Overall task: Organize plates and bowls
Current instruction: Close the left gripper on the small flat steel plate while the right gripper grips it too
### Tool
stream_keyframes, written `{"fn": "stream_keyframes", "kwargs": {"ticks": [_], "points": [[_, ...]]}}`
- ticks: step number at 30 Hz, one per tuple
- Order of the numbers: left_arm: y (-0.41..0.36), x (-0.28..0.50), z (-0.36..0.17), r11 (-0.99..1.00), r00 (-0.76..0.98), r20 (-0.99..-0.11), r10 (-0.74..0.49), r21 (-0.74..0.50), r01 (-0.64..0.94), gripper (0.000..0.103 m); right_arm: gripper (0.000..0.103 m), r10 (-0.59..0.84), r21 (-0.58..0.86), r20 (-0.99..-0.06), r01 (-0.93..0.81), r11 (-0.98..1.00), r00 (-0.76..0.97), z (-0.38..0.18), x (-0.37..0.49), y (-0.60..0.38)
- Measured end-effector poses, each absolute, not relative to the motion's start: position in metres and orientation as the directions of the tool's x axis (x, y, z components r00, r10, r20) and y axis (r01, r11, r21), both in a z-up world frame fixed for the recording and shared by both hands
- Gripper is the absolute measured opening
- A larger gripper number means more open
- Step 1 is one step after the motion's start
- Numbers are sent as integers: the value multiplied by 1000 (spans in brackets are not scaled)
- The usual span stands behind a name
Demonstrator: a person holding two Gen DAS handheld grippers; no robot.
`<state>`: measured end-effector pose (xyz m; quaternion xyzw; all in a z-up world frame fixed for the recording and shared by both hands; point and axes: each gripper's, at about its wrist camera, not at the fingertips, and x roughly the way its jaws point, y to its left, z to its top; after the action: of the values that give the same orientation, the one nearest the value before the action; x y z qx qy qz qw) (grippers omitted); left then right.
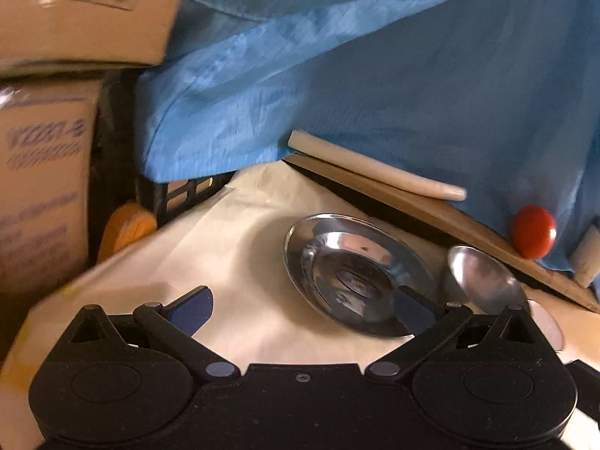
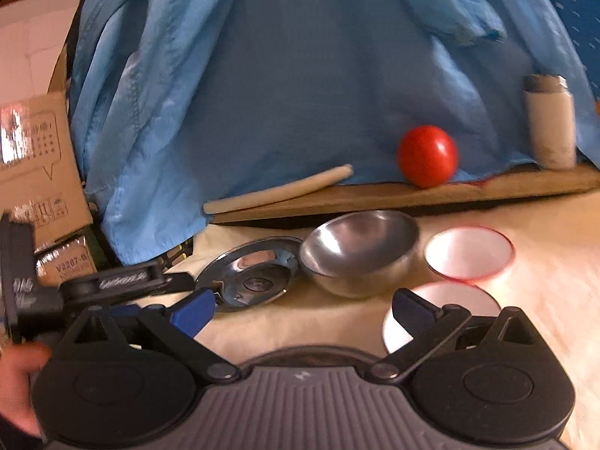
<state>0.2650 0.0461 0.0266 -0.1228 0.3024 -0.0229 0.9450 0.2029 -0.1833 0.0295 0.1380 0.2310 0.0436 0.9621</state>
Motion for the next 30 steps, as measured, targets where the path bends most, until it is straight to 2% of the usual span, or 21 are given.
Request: {"fn": "stream_keyframes", "kwargs": {"ticks": [5,14,19,25,27,30], "points": [[47,304,26,982,789,-603,-121,-190,5,102,103,155,285,-462,-19,958,873,22,223,-171],[45,352,9,993,752,-651,-105,-111,42,102,103,151,268,-586,15,963,796,11,268,-152],[46,358,1,993,756,-646,-105,-110,44,102,103,145,326,-624,86,942,768,1,284,-153],[49,358,1,991,770,-626,-120,-127,51,102,103,78,311,-638,164,936,766,-7,293,-151],[50,357,2,988,776,-616,-136,-145,59,99,103,97,336,-635,160,928,766,-7,296,-152],[52,356,2,983,779,-606,-160,-168,71,89,103,157,389,-617,125,913,771,-6,300,-153]]}}
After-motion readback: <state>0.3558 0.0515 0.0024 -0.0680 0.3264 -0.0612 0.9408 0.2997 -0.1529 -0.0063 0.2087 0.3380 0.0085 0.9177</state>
